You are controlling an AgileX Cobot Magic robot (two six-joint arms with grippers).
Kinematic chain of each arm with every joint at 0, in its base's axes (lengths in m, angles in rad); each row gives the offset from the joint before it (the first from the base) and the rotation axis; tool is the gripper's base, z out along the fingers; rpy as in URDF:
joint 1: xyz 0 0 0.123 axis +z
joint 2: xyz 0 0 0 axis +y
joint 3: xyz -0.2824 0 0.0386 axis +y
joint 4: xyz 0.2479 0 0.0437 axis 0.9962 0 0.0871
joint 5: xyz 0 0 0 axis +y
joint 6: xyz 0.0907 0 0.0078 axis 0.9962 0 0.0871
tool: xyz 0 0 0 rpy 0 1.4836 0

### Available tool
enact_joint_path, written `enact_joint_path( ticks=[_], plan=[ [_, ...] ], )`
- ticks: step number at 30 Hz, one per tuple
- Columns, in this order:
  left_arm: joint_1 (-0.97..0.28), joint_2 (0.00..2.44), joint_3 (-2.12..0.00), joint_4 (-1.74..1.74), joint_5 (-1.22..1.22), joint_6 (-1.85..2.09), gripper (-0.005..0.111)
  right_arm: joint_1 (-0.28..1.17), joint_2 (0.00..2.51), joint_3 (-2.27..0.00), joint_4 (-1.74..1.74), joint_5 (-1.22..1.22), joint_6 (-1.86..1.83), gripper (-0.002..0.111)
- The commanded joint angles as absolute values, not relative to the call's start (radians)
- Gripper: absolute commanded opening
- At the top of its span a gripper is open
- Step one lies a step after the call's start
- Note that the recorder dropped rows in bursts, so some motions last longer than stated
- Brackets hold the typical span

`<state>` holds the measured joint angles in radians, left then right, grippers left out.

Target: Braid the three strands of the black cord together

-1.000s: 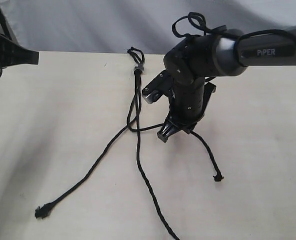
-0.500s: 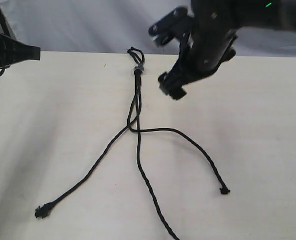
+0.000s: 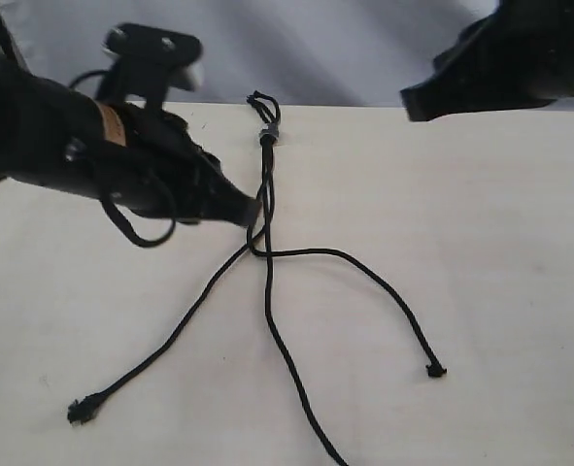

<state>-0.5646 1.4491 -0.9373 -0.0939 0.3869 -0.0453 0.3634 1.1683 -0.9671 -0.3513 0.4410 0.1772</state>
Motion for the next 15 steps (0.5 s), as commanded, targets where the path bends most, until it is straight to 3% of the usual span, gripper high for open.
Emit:
enact_joint_path(
  ticks=[1, 5, 15],
  plan=[
    [-0.658, 1.577, -0.952, -0.117, 0.413, -0.066, 0.049, 0.194, 1.06, -0.845, -0.455, 0.272, 0.312, 0.002],
    [-0.672, 1.735, -1.047, -0.117, 0.519, -0.153, 0.056, 0.088, 1.059, -0.775, -0.455, 0.18, 0.328, 0.002],
    [-0.672, 2.063, -1.358, -0.106, 0.793, -0.248, 0.056, 0.085, 1.074, -0.731, -0.455, 0.051, 0.325, 0.002]
  ],
)
